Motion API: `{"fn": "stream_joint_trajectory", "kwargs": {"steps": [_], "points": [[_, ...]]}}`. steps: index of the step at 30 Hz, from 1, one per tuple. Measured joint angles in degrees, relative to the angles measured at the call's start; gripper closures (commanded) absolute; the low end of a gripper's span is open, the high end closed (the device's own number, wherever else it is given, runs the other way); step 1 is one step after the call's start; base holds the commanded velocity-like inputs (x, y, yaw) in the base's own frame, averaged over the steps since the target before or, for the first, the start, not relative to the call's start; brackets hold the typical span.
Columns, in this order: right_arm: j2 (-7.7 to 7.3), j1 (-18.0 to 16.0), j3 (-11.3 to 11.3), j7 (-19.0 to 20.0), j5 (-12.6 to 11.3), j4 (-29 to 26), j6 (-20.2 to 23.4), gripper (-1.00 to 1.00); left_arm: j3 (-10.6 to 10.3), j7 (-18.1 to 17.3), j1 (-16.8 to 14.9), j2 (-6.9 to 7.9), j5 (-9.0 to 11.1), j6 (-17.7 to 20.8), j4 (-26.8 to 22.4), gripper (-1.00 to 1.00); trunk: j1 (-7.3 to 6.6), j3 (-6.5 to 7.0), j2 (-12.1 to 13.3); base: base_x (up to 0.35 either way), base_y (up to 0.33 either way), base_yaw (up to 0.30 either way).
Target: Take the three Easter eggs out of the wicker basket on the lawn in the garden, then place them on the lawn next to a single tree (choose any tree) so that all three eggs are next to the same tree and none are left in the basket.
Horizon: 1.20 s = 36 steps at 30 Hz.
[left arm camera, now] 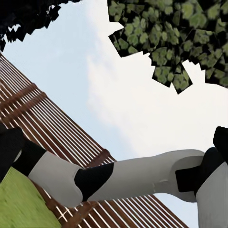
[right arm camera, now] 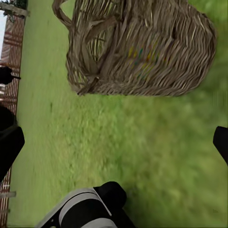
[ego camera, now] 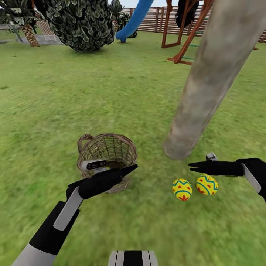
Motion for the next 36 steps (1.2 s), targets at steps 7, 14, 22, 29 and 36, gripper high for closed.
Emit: {"fn": "stream_joint_trajectory", "kwargs": {"steps": [7, 14, 22, 29, 36], "points": [[0.10, 0.0, 0.1, 0.0, 0.1, -0.2, 0.1, -1.00, 0.0, 0.0, 0.0, -0.01, 0.0, -0.1, 0.1, -1.00, 0.00, 0.10, 0.0, 0.000, 0.000, 0.290], [1.19, 0.0, 0.3, -0.2, 0.2, -0.2, 0.2, -1.00, 0.0, 0.0, 0.0, -0.01, 0.0, -0.1, 0.1, -1.00, 0.00, 0.10, 0.0, 0.000, 0.000, 0.293], [2.02, 0.0, 0.3, -0.2, 0.2, -0.3, 0.1, -1.00, 0.0, 0.0, 0.0, 0.00, 0.0, -0.1, 0.2, -1.00, 0.00, 0.10, 0.0, 0.000, 0.000, 0.293], [2.18, 0.0, 0.3, -0.1, 0.2, -0.7, 0.1, -1.00, 0.0, 0.0, 0.1, -0.08, 0.0, -0.1, 0.2, -1.00, -0.13, 1.20, 0.1, 0.000, 0.000, 0.293], [4.78, 0.0, 0.4, -0.4, 0.2, -4.7, 0.4, -1.00, 0.2, 0.0, 0.1, -0.03, -0.1, -0.1, 0.3, -1.00, -0.31, 2.76, 0.2, 0.000, 0.000, 0.293]]}}
